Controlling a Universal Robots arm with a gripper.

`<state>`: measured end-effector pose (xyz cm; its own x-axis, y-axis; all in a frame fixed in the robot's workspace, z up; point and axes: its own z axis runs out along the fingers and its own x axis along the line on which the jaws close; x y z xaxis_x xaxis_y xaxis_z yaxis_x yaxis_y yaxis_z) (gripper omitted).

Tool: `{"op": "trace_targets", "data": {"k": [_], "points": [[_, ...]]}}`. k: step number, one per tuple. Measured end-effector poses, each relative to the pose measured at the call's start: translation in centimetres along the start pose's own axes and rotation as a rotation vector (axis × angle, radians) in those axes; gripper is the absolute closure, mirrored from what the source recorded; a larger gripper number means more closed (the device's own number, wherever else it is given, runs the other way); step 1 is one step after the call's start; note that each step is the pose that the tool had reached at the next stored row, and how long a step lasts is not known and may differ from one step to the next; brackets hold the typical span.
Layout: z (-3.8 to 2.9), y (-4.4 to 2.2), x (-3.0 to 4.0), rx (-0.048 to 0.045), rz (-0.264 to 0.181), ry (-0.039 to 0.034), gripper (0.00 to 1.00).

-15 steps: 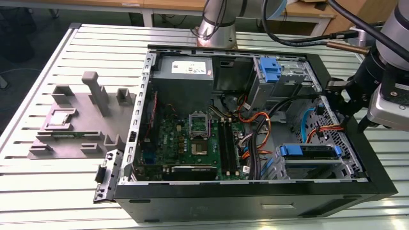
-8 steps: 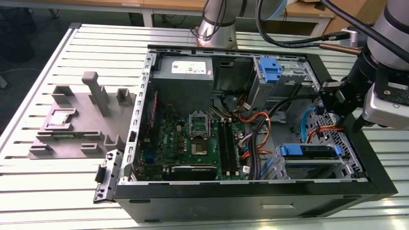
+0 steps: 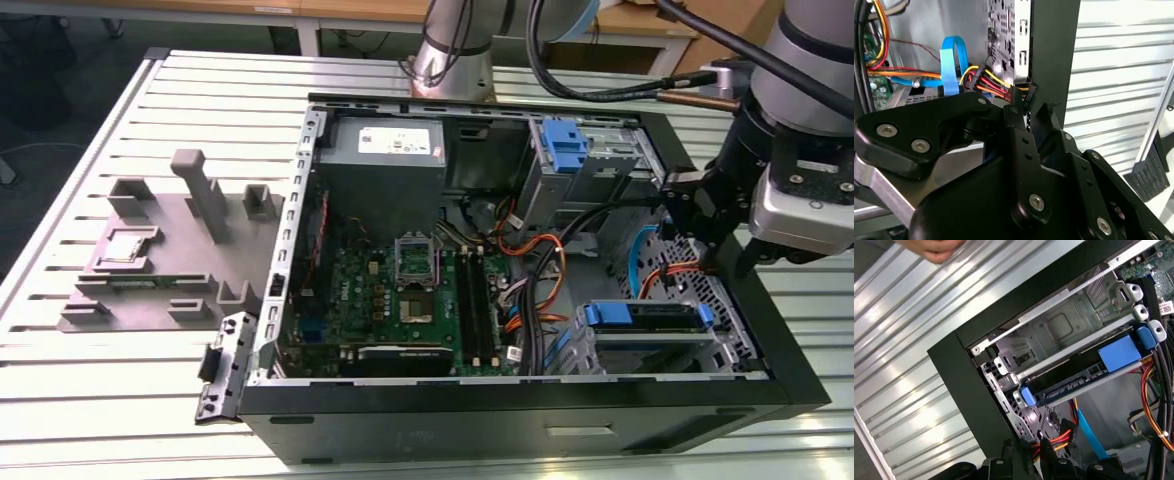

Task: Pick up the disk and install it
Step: 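Insert the first disk wire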

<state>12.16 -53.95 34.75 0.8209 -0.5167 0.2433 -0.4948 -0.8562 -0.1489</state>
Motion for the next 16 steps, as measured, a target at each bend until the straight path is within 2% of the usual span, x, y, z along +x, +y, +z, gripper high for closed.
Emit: {"op": "trace_targets", "data": {"k": [2, 7, 8, 11, 12, 16], "points": [[0.02, -0.15, -0.10, -0.0064, -0.002, 0.0044, 0.65], [0.07, -0.37, -0.26, -0.0081, -0.003, 0.0072, 0.65], [0.09, -0.43, -0.30, -0.0105, -0.004, 0.0111, 0.65], [0.13, -0.64, -0.44, -0.0183, -0.009, 0.0295, 0.65], [0.14, -0.72, -0.49, -0.0205, -0.010, 0.0327, 0.65], [0.21, -0.89, -0.61, -0.0233, -0.017, 0.0354, 0.65]]}}
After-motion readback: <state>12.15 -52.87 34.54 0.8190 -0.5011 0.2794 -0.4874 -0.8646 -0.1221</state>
